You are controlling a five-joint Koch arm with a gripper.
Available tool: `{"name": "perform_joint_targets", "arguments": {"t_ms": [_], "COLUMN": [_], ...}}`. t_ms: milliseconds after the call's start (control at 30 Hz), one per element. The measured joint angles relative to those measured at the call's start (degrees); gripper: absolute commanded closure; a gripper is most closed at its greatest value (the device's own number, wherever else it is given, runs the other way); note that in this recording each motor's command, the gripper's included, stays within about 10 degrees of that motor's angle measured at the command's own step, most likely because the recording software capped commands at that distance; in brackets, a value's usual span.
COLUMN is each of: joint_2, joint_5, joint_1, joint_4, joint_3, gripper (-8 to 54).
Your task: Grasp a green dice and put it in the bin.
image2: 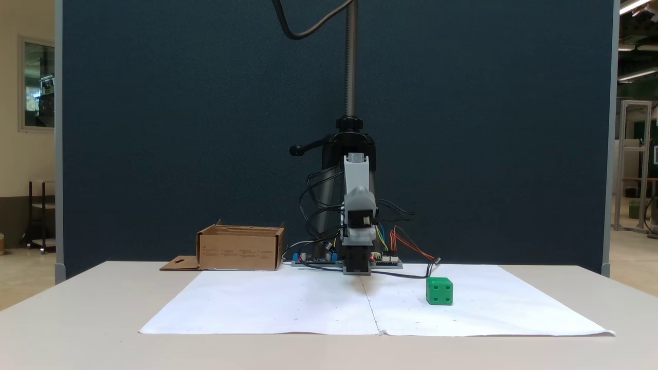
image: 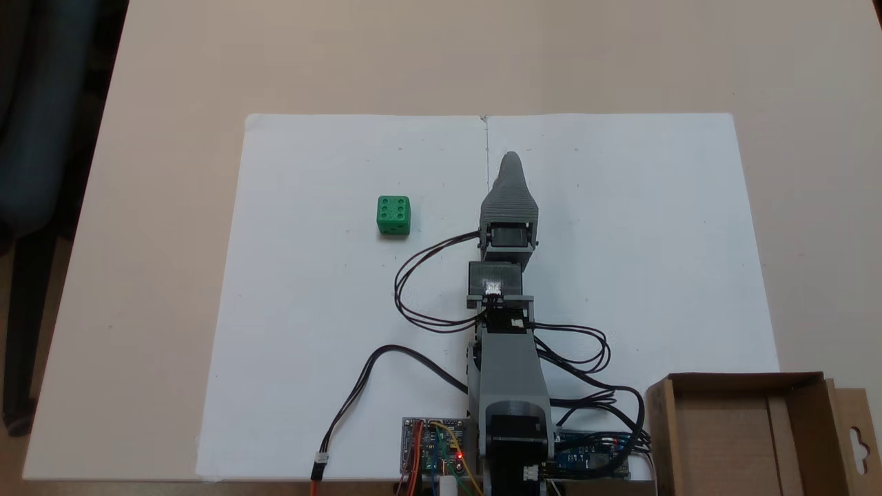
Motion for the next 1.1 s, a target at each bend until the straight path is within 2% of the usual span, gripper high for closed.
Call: {"name": "perform_joint_targets", "arguments": {"t_ms": [300, 367, 633, 733, 867, 1100], "joint_2": [0.0, -0.1, -3.5, -5.8, -6.5, -6.5], "joint_5": [0.0, 0.0, 0.0, -0.4, -1.2, -1.1], "joint_1": [-0.1, -0.1, -0.1, -0.1, -0.1, -1.1], "joint_4": [28.4, 30.6, 30.6, 32.4, 46.3, 72.2], "joint_3": [-12.0, -12.8, -14.9, -17.0, -25.4, -40.6], "gripper": [4.4, 5.9, 5.5, 3.1, 0.6, 0.4]}}
